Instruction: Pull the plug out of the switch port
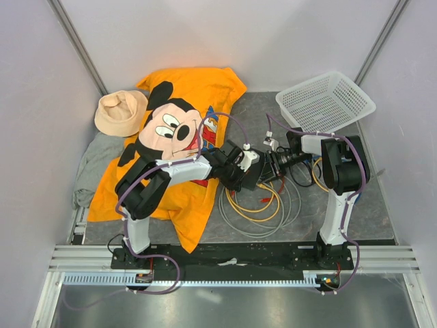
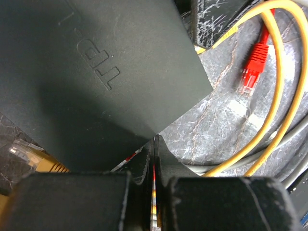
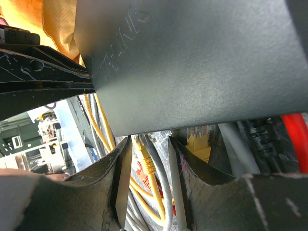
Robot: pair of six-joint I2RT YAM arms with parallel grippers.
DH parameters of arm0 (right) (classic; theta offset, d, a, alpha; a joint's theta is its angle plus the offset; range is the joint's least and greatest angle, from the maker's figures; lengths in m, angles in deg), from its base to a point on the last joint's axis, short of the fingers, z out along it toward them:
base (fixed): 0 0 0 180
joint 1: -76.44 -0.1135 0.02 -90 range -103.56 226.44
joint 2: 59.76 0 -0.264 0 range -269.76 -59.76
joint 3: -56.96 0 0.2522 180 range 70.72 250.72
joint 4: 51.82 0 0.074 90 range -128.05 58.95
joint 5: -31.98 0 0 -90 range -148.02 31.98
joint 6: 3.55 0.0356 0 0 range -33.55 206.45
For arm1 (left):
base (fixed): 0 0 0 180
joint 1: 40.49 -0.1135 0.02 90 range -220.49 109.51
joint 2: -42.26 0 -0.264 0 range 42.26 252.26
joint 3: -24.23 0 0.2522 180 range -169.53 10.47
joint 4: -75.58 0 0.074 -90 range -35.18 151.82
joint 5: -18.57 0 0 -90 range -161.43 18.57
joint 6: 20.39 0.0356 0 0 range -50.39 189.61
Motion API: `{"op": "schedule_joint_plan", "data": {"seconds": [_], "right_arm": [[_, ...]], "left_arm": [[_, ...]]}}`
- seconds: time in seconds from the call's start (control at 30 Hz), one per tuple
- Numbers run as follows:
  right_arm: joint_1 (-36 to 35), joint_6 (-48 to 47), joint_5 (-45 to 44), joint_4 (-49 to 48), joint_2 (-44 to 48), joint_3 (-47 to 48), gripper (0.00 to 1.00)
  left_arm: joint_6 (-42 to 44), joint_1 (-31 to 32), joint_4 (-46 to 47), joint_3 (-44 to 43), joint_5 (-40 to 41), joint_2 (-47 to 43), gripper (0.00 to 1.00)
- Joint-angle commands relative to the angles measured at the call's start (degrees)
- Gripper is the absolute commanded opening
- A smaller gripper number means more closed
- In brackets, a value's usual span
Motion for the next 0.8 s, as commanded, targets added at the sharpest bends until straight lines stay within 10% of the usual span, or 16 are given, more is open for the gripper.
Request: {"op": "schedule_joint_plan", "data": {"seconds": [0.0, 0.3, 0.77], "right_arm": [[-0.1, 0.1, -4.4, -3.9, -0.3, -1.4, 0.44], [0.7, 1.7, -5.3, -5.1, 0.0, -1.7, 0.44], [1.9, 4.4, -7.7, -7.3, 1.7, -2.4, 0.45]], "left_arm": [[-1.7, -0.3, 1.9, 0.2, 2.5, 0.7, 0.01], [-3.4, -1.2, 3.9, -1.4, -9.6, -5.2, 0.02], [-2.2, -2.9, 0.8, -10.1, 9.9, 6.4, 0.02]]}}
